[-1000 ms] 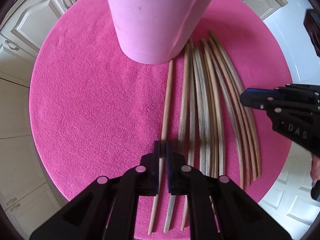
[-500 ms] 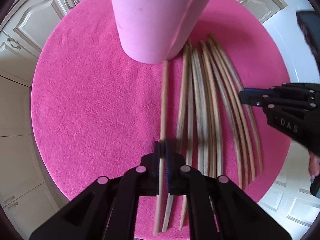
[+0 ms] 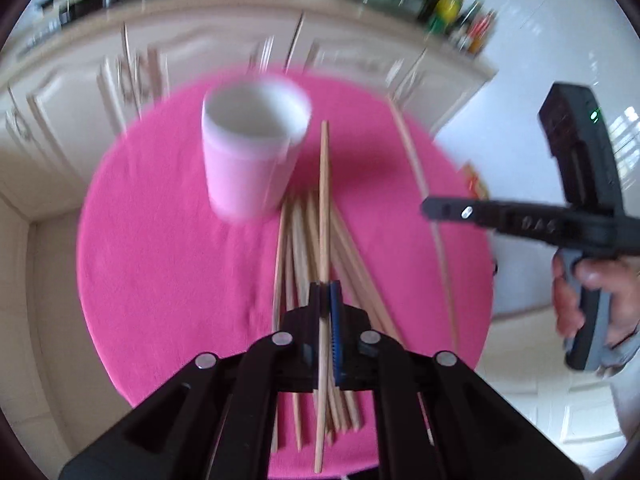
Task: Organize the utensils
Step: 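Lift both held chopsticks upright above the pink cup's rim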
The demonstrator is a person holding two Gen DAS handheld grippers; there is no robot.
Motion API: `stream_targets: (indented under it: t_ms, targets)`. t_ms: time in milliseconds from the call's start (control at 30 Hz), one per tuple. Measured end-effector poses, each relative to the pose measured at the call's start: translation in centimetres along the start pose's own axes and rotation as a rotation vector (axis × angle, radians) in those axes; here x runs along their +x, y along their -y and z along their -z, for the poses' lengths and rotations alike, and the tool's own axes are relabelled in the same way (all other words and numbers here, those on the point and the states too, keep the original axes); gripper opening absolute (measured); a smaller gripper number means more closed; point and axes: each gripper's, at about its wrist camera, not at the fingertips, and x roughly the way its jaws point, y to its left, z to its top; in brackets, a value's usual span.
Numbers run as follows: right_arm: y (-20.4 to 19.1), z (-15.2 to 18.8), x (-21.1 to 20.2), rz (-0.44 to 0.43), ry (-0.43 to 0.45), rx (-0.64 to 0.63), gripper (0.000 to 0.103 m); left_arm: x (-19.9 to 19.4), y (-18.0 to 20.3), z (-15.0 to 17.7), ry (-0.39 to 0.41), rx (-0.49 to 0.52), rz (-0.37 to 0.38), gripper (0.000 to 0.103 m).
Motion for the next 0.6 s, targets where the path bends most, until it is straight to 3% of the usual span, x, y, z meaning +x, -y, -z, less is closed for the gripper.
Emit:
stream_targets:
  t_ms: [233,367,600]
  targets:
    - [-3.2,-4.4,-5.3,-0.107,0.242,-0.059,0.006,-5.3,1.4,-7.2,0.343,-0.064,-0.044,0.005]
    - [-6.0,-6.9,-5.6,-0.158,0.361,-0.081,0.006,-6.3,0.9,-10.8,0.493,-0.116,-0.103,0.005]
    - [-7.8,-10.8,-3.7,-0.145,0.488,-0.093,0.006,-3.6,-1.7,-13.7,0.625,-0.182,-0.163,0.005]
